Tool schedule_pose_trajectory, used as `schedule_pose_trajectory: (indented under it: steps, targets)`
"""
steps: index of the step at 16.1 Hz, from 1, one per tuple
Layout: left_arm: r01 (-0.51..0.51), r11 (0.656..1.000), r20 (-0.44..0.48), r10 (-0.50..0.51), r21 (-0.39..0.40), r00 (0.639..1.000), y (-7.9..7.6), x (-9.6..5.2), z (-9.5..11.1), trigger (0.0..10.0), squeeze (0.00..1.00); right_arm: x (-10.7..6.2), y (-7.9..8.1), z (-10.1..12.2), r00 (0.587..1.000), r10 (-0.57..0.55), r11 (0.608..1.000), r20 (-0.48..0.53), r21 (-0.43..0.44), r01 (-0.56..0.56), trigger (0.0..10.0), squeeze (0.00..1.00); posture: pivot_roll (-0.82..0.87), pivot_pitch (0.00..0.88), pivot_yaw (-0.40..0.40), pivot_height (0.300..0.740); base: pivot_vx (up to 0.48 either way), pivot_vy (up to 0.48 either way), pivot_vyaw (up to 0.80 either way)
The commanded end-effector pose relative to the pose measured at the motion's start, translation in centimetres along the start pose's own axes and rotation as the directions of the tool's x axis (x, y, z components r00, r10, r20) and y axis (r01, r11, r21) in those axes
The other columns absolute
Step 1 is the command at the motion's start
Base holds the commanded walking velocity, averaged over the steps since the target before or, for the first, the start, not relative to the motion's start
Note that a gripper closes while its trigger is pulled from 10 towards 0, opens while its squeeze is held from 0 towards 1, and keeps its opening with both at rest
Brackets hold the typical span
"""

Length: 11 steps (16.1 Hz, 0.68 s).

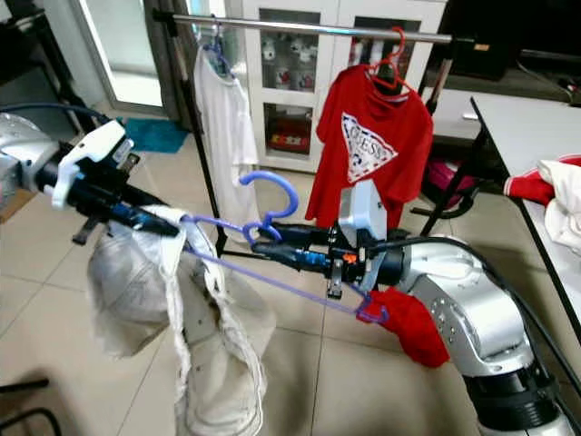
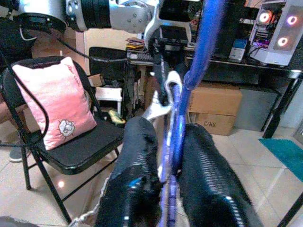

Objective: Hang hanger

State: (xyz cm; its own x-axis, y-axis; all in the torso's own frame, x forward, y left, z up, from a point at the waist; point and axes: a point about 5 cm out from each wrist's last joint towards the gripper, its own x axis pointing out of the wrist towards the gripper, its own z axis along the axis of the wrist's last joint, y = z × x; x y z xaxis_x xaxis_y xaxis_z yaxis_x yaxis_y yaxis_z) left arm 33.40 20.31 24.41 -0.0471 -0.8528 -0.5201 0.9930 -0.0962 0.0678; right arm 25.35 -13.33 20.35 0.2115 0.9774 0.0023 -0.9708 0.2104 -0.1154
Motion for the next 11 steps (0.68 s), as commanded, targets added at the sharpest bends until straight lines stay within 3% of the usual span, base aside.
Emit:
schedule_pose_trajectory:
  steps: [1, 5, 7, 8, 11]
  targets:
    - [-0.066, 0.998, 0.007, 0.066, 0.017, 0.998, 0.3, -1.3, 0.3, 0.0, 0.00, -0.6, -0.2, 0.9, 1.000, -0.019, 0.999, 0.019, -0.039, 0.020, 10.0, 1.00, -0.09, 0.000, 0.073, 0.740, 0.000, 0.000, 0.00]
    - [-0.238, 0.971, -0.016, 0.238, -0.004, 0.971, 1.1, -2.0, -1.2, 0.0, 0.00, -2.9, -1.3, 1.2, 0.981, -0.188, 0.980, 0.048, -0.052, 0.190, 10.0, 1.00, -0.09, 0.000, 0.073, 0.740, 0.000, 0.000, 0.00]
    - [-0.355, 0.934, -0.006, 0.355, -0.028, 0.935, 1.7, -2.4, -1.7, 0.0, 0.00, -5.1, -1.9, 2.8, 0.932, -0.317, 0.947, 0.173, 0.011, 0.320, 10.0, 1.00, -0.10, 0.000, 0.075, 0.740, 0.000, 0.000, 0.00]
    - [-0.377, 0.925, -0.001, 0.378, -0.032, 0.926, 1.8, -2.4, -1.7, 0.0, 0.00, -5.3, -1.8, 2.9, 0.926, -0.329, 0.944, 0.184, 0.023, 0.330, 10.0, 1.00, -0.10, 0.000, 0.075, 0.740, 0.000, 0.000, 0.00]
    - [-0.505, 0.862, 0.032, 0.506, -0.032, 0.862, 2.9, -2.8, -1.2, 0.0, 0.00, -5.3, -0.6, 1.2, 0.936, -0.342, 0.939, 0.085, 0.069, 0.337, 10.0, 1.00, -0.10, 0.000, 0.074, 0.740, 0.000, 0.000, 0.00]
